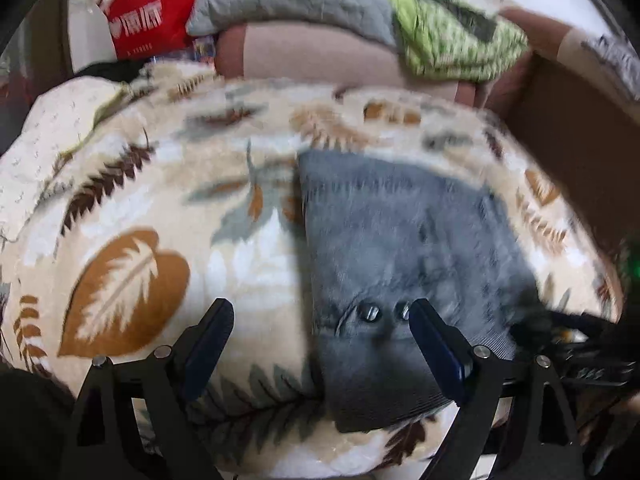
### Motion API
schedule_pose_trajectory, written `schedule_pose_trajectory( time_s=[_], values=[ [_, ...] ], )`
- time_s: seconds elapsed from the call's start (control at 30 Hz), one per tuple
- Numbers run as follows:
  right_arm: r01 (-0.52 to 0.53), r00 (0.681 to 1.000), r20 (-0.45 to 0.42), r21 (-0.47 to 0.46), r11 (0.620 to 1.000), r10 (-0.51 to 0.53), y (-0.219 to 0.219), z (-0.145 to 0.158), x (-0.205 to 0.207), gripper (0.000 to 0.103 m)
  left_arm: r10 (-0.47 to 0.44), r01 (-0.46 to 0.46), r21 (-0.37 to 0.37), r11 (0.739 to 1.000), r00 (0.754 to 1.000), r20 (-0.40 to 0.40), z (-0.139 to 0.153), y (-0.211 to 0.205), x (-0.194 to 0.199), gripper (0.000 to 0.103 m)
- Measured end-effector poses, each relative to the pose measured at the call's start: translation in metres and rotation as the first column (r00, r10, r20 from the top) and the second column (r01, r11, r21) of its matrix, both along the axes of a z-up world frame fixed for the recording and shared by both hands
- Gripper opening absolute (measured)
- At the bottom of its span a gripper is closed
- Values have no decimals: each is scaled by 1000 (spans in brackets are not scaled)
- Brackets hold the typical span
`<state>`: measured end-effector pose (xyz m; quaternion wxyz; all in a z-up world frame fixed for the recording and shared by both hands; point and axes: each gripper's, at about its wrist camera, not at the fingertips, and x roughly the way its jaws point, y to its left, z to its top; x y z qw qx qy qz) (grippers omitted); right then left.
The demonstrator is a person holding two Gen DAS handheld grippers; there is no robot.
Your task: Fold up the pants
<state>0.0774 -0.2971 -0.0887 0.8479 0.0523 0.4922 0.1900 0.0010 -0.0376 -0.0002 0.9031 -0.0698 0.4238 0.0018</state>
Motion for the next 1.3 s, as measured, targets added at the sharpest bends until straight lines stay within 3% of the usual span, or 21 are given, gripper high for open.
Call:
schedule_pose_trajectory(
  time_s=[0.07,0.13,0.2,0.33,0.5,0.57,0.6,0.63,0.67,0.7,0.73,0.77,0.93,1.07,1.17,1.27,1.3],
  values=[
    [-2,1000,-2,4,1000,2,-2,0,0,94,4,-3,41,999,1000,-25,-7,-3,3,90],
    [-7,1000,-3,-5,1000,7,-1,2,1,94,-21,31,68,997,990,-137,-33,-9,11,91],
    [-3,1000,-7,-19,1000,3,-4,10,6,93,0,4,39,999,994,-110,-36,-4,8,93],
    [8,996,84,0,1000,-8,-7,57,14,93,-18,24,54,998,994,-105,-36,-5,9,93],
    [-92,991,109,92,992,82,25,102,65,93,-15,20,42,999,995,-102,-37,-4,10,93],
    [-118,992,65,166,979,108,42,98,94,93,-17,22,46,999,995,-100,-36,-5,8,93],
    [-110,993,50,142,984,103,50,91,104,93,-19,24,49,999,995,-98,-36,-4,7,93],
    [-85,996,35,43,995,84,61,79,116,93,-20,25,49,998,995,-97,-35,-4,7,93],
    [-43,999,7,-120,992,44,72,56,129,93,-22,26,43,999,995,-96,-36,-4,7,93],
    [-40,999,-33,-207,977,34,79,34,138,93,-21,25,39,999,995,-97,-36,-3,8,93],
    [-48,998,-58,-194,980,38,80,21,141,99,-20,24,35,999,995,-99,-36,-3,8,93],
    [-17,999,-30,-179,984,12,77,23,137,101,-23,26,28,999,995,-100,-36,-2,8,93],
    [9,1000,12,-175,984,-7,63,52,112,100,-19,20,6,1000,994,-103,-38,1,8,94],
    [20,999,48,-106,994,-14,50,67,75,100,-15,16,4,1000,994,-106,-39,0,8,94],
    [11,998,65,-131,991,-3,52,57,42,101,-11,13,14,1000,994,-104,-38,-1,7,94],
    [-50,999,3,-242,969,52,60,15,27,102,-7,9,18,1000,994,-113,-39,-2,7,94],
    [-25,1000,14,-197,980,28,54,12,25,103,-6,9,22,1000,994,-108,-38,-3,6,94]
  ],
)
